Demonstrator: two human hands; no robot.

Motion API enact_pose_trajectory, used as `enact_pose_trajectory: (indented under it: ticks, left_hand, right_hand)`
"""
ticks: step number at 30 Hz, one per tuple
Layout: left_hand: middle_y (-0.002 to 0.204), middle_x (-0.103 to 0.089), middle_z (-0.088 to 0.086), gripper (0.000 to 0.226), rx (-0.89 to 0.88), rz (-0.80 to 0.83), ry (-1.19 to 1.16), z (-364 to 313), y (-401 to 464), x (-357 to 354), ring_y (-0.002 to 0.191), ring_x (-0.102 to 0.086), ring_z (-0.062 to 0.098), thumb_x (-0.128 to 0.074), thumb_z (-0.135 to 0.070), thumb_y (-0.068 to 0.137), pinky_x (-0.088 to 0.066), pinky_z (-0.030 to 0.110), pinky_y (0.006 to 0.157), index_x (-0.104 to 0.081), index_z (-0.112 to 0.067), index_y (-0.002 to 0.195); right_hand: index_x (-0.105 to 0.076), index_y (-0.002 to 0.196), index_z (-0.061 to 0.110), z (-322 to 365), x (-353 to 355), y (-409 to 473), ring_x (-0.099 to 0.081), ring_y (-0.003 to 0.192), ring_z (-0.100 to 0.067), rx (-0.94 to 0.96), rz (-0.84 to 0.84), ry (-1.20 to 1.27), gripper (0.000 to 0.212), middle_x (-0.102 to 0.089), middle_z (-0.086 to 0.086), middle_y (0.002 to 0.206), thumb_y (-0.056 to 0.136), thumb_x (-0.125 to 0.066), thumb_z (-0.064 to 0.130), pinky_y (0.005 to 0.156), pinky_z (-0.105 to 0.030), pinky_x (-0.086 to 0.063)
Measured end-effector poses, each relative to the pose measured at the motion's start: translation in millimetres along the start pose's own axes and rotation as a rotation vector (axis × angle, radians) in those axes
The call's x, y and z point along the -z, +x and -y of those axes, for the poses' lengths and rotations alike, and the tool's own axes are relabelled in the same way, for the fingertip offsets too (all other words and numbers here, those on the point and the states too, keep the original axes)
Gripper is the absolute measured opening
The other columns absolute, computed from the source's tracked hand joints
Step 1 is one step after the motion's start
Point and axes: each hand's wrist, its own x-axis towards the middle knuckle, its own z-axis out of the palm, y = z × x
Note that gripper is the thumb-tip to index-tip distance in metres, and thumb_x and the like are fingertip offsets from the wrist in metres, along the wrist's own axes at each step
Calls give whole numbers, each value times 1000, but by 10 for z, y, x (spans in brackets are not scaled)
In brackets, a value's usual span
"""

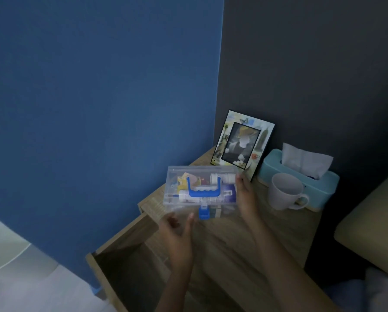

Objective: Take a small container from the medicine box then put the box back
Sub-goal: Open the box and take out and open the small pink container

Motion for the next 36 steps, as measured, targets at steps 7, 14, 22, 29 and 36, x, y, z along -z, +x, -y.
enact_pose_trajectory:
  ticks: [7, 14, 22, 29, 36]
  left_hand:
    - [158, -29, -1, 78, -37, 23, -104, -277, 290, 80, 141, -32, 19, -50, -63, 84, -31, 33, 106, -24, -30, 149]
    - [140, -54, -2, 68, -40, 104, -189, -347, 339, 122, 131, -48, 13, -30, -66, 85, -40, 33, 108, -49, -28, 138]
    - [151, -43, 7, 79, -3, 157, -171, -348, 365, 190, 139, -40, 23, -26, -64, 83, -32, 51, 115, -39, -18, 146]
    - [151, -42, 7, 81, -4, 184, -153, -329, 376, 222, 140, -39, 23, -27, -63, 82, -32, 50, 115, -38, -16, 147]
    - [151, -43, 5, 78, -9, 179, -133, -339, 376, 234, 139, -39, 21, -29, -63, 83, -32, 47, 116, -39, -17, 146]
  right_hand:
    - [-60, 72, 16, -63, 72, -416, -59, 63, -27, 49, -77, -5, 63, -61, -7, 63, 82, -22, 66, 56, -30, -45]
    - [-68, 92, 23, 234, 73, -289, -73, 75, -16, 71, -51, 316, 64, -76, 2, 80, 88, -21, 66, 68, -31, -58]
    - [-35, 148, 24, 485, -5, 179, -37, 141, -22, 46, 86, 37, 85, -39, -4, 154, 83, -20, 75, 117, -49, -27]
    - [-23, 152, 29, 377, -52, 273, -25, 146, -21, 24, 126, -82, 66, -25, 1, 159, 95, -19, 61, 120, -48, -19]
    - [-42, 143, 27, 152, 10, 240, -61, 118, -24, -72, 175, 130, 70, -57, -5, 138, 87, -35, 68, 99, -49, -50]
